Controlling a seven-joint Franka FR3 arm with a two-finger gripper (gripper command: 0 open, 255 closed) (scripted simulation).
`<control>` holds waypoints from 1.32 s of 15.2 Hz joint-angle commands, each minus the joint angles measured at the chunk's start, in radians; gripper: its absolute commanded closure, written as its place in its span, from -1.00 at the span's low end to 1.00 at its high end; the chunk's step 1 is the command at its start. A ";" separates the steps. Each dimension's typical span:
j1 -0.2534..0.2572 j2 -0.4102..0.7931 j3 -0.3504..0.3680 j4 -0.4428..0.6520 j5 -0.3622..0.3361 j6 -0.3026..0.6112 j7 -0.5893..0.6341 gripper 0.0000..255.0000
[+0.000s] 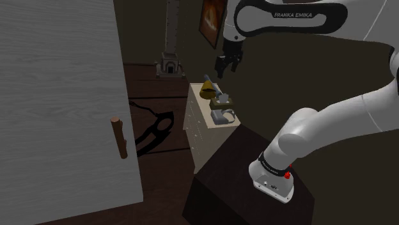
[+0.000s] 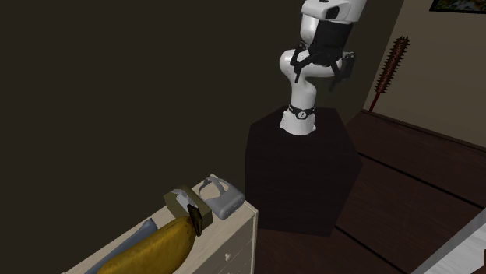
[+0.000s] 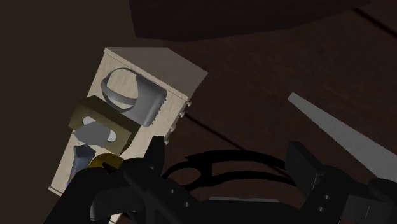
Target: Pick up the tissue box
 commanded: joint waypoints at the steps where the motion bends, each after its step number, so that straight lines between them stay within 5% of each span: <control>1: -0.022 0.077 -0.009 0.019 -0.012 0.045 0.026 -1.00; 20: -0.184 0.740 -0.137 0.360 -0.058 0.234 0.230 -1.00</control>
